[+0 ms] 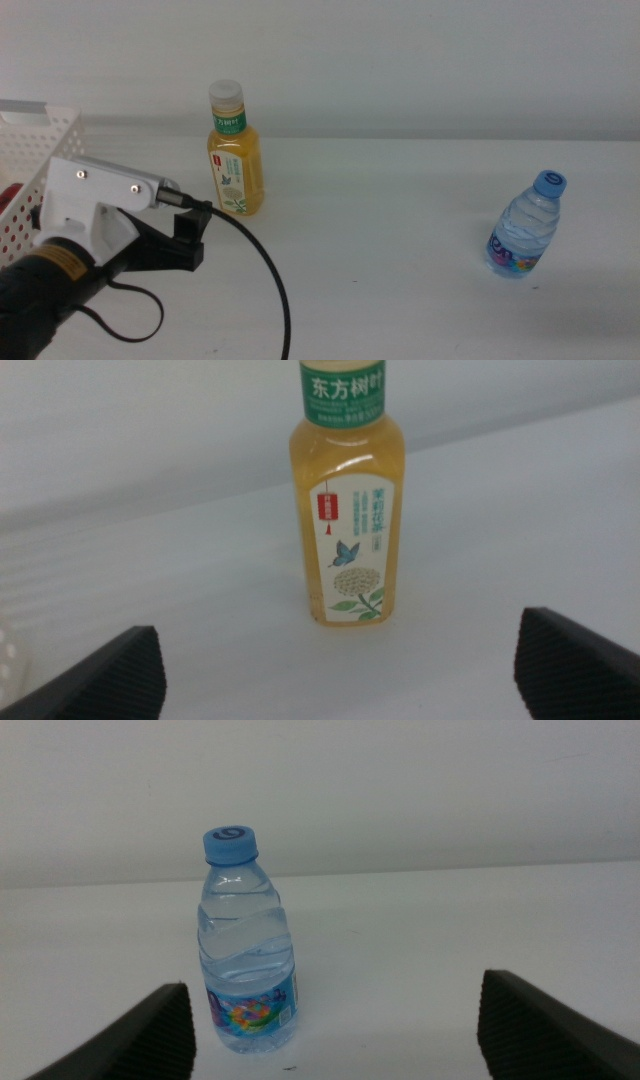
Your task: Use arms to grab the bottles and put them into the dustbin to the left of the table.
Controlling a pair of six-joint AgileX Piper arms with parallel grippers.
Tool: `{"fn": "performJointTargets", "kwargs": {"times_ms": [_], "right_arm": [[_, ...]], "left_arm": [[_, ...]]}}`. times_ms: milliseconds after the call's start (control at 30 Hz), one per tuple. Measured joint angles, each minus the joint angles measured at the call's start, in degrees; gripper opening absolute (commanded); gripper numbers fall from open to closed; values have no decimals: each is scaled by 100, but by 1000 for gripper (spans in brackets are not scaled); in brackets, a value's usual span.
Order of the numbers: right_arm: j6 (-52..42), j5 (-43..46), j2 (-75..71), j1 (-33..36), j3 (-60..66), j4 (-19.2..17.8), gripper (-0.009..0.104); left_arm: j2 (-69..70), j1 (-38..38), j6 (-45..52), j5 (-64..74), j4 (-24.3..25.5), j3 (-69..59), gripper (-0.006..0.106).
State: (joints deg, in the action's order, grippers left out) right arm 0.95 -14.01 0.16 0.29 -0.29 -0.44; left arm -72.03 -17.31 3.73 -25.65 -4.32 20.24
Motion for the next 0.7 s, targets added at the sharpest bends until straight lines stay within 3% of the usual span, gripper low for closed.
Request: {"fn": "performJointTargets", "kwargs": {"times_ms": [700], "right_arm": [[0, 0, 0, 0, 0, 0, 76]], "left_arm": [[-2044, -72, -986, -2047, 349, 247, 94]]}}
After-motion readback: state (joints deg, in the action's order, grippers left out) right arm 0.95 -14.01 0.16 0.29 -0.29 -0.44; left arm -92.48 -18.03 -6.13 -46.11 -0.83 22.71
